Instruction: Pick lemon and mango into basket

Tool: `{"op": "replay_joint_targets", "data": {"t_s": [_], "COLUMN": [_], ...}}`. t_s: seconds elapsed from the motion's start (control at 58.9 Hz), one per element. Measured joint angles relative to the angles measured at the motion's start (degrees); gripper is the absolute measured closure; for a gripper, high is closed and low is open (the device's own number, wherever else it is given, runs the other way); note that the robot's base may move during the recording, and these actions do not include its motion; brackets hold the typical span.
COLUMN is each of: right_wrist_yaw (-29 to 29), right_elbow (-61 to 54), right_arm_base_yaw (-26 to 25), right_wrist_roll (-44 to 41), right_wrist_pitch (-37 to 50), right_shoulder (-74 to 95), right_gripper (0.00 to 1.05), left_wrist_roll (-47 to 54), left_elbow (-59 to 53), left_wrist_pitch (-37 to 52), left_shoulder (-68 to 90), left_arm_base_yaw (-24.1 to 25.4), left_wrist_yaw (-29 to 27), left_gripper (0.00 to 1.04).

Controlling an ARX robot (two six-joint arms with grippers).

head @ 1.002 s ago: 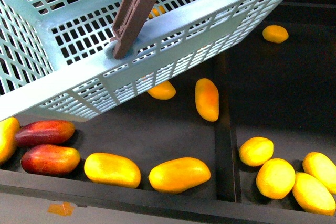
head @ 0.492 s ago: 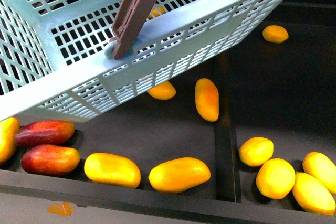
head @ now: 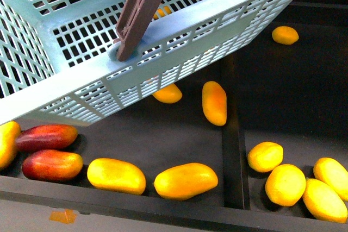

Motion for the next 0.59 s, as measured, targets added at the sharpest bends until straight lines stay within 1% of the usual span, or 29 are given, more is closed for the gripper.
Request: {"op": "replay_joint_targets", "data": {"t_s": [0.255, 0.306, 0.391, 0.441, 0.475, 0.594], "right_wrist_yaw": [0.9, 1.2, 1.7, 1.9, 1.9, 1.8], "right_elbow": [0.8, 1.1, 1.4, 1.6, 1.7, 1.6], "right_arm_base_yaw": [0.3, 0.3, 0.2, 0.1, -0.1, -1.4], "right_wrist_roll": [0.2, 0.5, 0.9, 1.3, 1.6, 2.1], "right_wrist_pitch": [0.0, -0.1, -0.2, -0.3, -0.3, -0.6], "right_shoulder": [0.8, 0.9, 0.9, 0.9, 0.9, 0.2], "right_gripper": [0.41, 0.32, 0.20, 0.10, 0.07, 0.09], "left_wrist_roll": [0.0, 0.0, 0.0, 0.0, 0.0, -0.2], "left_elbow": [0.0, 0.0, 0.0, 0.0, 0.0, 0.0], "left_wrist_pitch": [0.0, 0.0, 0.0, 0.0, 0.0, 0.0], "left_shoulder": [0.0, 0.0, 0.0, 0.0, 0.0, 0.0], "left_arm_base_yaw": [0.0, 0.0, 0.0, 0.0, 0.0, 0.0], "left_wrist_yaw": [0.0, 0.0, 0.0, 0.0, 0.0, 0.1], "left_gripper": [0.76, 0.76, 0.76, 0.76, 0.76, 0.76]}}
